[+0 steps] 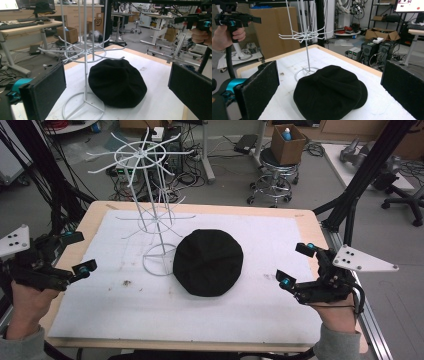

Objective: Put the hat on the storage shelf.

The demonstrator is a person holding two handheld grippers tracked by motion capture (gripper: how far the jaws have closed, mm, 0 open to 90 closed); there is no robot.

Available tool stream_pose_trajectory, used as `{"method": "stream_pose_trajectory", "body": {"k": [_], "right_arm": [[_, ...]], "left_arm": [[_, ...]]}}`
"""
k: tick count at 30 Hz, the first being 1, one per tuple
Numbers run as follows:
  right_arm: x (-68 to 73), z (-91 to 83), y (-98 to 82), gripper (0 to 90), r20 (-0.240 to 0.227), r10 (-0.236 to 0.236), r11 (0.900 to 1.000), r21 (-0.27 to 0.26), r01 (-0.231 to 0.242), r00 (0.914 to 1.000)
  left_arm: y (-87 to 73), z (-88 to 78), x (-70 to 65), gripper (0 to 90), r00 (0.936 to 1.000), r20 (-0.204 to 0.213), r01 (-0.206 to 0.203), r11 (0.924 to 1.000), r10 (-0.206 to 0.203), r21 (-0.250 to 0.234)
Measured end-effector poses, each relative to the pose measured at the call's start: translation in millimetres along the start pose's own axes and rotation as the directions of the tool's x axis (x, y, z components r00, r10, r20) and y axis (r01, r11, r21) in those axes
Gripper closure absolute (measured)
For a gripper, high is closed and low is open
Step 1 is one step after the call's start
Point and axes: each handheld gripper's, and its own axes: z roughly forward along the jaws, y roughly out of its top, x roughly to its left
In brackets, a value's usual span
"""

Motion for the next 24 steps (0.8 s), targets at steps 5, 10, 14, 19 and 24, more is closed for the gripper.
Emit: {"method": "stream_pose_trajectory", "body": {"k": [5,10,14,19,24], "right_arm": [[-0.3,0.9,-0.4,0.7,0.007,0.000,1.000,0.007,0.000,1.0000],[-0.4,3.0,-1.2,0.7,0.005,-0.007,1.000,0.011,0.007,1.0000],[0.2,6.1,-0.9,0.7,0.005,-0.011,1.000,0.015,0.011,0.9999],[4.6,20.3,2.7,0.7,-0.018,-0.032,0.999,0.021,0.033,0.9993],[3.5,42.5,1.2,0.7,-0.052,-0.049,0.997,0.057,0.052,0.9975]], "left_arm": [[-0.4,-0.5,-0.5,1.7,0.9999,-0.013,-0.009,1.0000,0.009,0.002],[-2.0,-0.4,0.7,1.7,0.9999,-0.006,-0.008,1.0000,0.009,0.004],[-2.4,-0.9,1.1,1.7,1.0000,-0.005,-0.007,1.0000,0.007,0.004],[-2.2,-3.6,2.2,1.7,1.0000,-0.008,-0.001,1.0000,0.001,-0.006],[-2.5,-3.5,0.7,1.7,1.0000,-0.009,-0.003,1.0000,0.003,-0.002]]}}
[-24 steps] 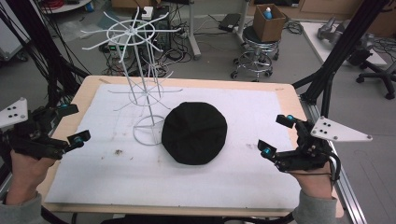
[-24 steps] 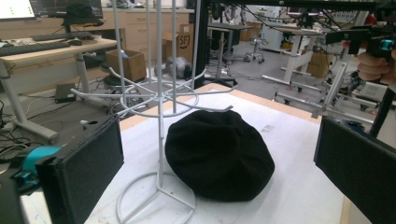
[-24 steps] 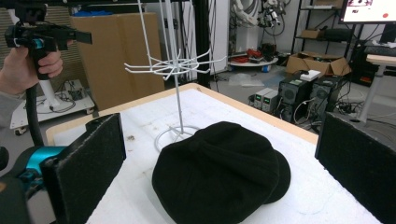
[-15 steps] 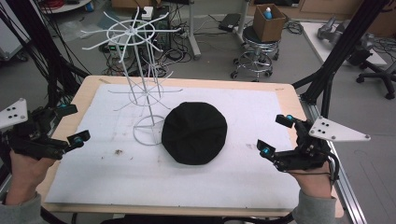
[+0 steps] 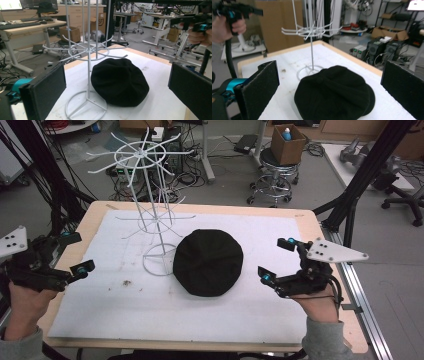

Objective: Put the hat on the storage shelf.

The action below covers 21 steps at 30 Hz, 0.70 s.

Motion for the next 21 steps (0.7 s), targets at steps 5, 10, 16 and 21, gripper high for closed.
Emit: {"method": "stream_pose_trajectory", "body": {"k": [5,10,16,21], "right_arm": [[-6.9,20.7,-2.2,0.7,-0.016,0.001,0.999,0.043,0.000,0.9999],[-13.4,38.1,-1.1,0.7,-0.043,-0.021,0.998,0.051,0.023,0.9988],[-18.6,57.1,0.5,0.7,-0.097,-0.024,0.995,0.092,0.033,0.9950],[-24.8,68.1,1.7,0.6,-0.113,-0.013,0.994,0.108,0.025,0.9935]], "left_arm": [[-0.8,-1.0,-2.0,1.7,1.0000,0.007,-0.005,1.0000,0.004,0.007],[-2.7,-1.9,-3.2,1.7,1.0000,0.009,0.002,0.9999,-0.002,0.011],[-6.5,2.3,-6.9,1.7,0.9997,0.023,0.002,0.9994,-0.003,0.035],[-7.4,0.4,-9.6,1.7,0.9996,0.028,0.001,0.9993,-0.002,0.036]]}}
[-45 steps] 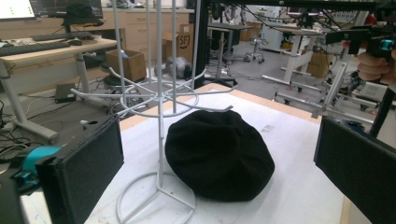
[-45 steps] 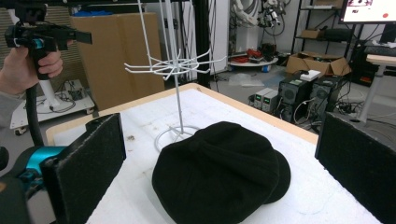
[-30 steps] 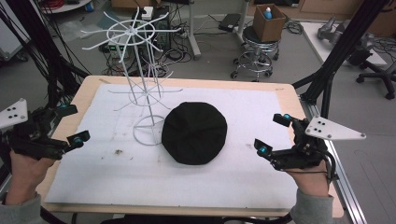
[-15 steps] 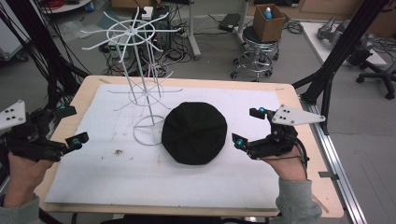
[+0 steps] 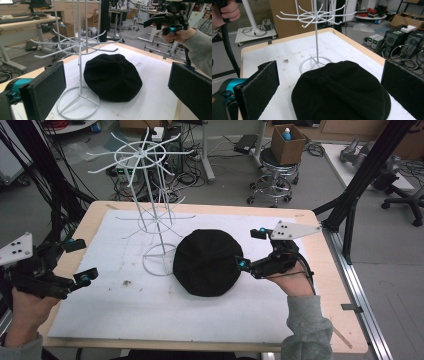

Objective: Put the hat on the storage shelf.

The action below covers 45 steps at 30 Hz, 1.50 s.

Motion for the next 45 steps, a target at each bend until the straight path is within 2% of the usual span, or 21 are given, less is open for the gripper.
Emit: {"method": "stream_pose_trajectory", "body": {"k": [4,9,24,30,37,40,45], "right_arm": [[-4.1,8.1,1.6,0.7,-0.007,-0.006,1.000,0.006,0.006,1.0000],[-13.7,30.2,4.6,0.7,-0.031,-0.003,0.999,0.039,0.004,0.9995],[-21.5,72.4,14.0,0.7,-0.094,-0.006,0.997,0.075,0.013,0.9956],[-17.9,92.9,22.9,0.7,-0.129,-0.034,0.996,0.081,0.045,0.9911],[-22.1,107.6,16.3,0.7,-0.138,-0.041,0.990,0.125,0.058,0.9896],[-22.0,111.2,13.8,0.7,-0.132,-0.065,0.988,0.129,0.082,0.9891],[-22.7,116.6,4.0,0.7,-0.132,-0.061,0.986,0.147,0.080,0.9894]], "left_arm": [[-2.7,-2.3,3.8,1.7,0.9998,-0.014,0.011,0.9999,-0.011,0.001],[-4.9,-6.6,5.4,1.7,0.9994,-0.030,0.016,0.9999,-0.015,0.003],[-8.3,-17.2,1.5,1.7,0.9985,-0.053,0.016,0.9997,-0.016,0.015],[-9.4,-22.3,-0.8,1.7,0.9978,-0.064,0.019,0.9996,-0.018,0.019],[-10.8,-27.2,-2.5,1.7,0.9972,-0.073,0.017,0.9996,-0.016,0.023],[-11.2,-27.0,-2.9,1.7,0.9972,-0.073,0.019,0.9995,-0.017,0.026],[-11.5,-25.5,-3.5,1.7,0.9972,-0.072,0.021,0.9993,-0.019,0.030]]}}
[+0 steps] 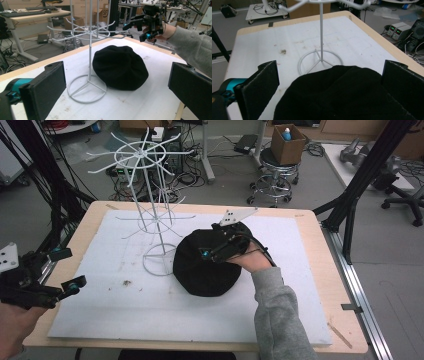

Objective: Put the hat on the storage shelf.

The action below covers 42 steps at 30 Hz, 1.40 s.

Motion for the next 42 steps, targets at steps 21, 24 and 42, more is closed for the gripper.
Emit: {"method": "stream_pose_trajectory", "body": {"k": [21,24,42], "right_arm": [[-0.4,27.3,-32.4,0.7,-0.034,-0.035,0.993,0.115,0.039,0.9988],[-1.9,32.0,-36.8,1.1,-0.036,-0.037,0.992,0.121,0.041,0.9987],[-2.7,43.5,-45.4,14.8,-0.038,-0.068,0.979,0.187,0.074,0.9969]], "left_arm": [[-2.2,2.4,1.0,1.7,1.0000,-0.001,0.002,0.9999,-0.002,0.011],[-2.4,2.6,1.2,1.7,1.0000,-0.001,0.003,0.9999,-0.003,0.013],[-3.4,0.5,2.8,1.7,0.9999,-0.012,0.012,0.9999,-0.012,0.010]]}}
